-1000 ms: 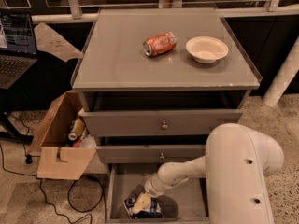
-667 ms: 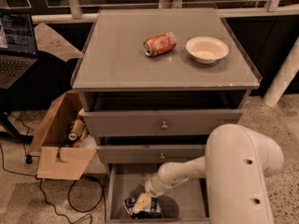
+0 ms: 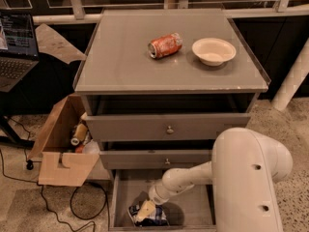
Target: Pick blue chip bag from bottom drawer and place on counter
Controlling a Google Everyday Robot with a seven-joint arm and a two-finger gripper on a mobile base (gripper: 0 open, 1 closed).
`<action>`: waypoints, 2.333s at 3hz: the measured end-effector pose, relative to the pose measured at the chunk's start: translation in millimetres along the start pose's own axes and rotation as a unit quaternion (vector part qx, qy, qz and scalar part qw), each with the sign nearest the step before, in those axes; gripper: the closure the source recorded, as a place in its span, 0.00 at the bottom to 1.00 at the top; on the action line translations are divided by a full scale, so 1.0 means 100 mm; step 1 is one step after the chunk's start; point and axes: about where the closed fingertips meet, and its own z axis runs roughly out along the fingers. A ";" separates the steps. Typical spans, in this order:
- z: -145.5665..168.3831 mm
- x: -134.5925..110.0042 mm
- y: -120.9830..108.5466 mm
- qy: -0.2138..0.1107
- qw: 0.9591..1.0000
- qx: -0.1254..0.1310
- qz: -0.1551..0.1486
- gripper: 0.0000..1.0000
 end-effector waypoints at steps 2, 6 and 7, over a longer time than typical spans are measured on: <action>0.48 0.27 -0.15 0.024 0.999 0.012 0.044 0.00; 0.84 0.49 -0.30 0.043 0.996 0.010 0.077 0.19; 0.84 0.49 -0.30 0.043 0.996 0.010 0.077 0.42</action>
Offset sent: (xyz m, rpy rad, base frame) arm 0.0063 -0.0053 -0.0841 -0.0814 0.0640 -0.1190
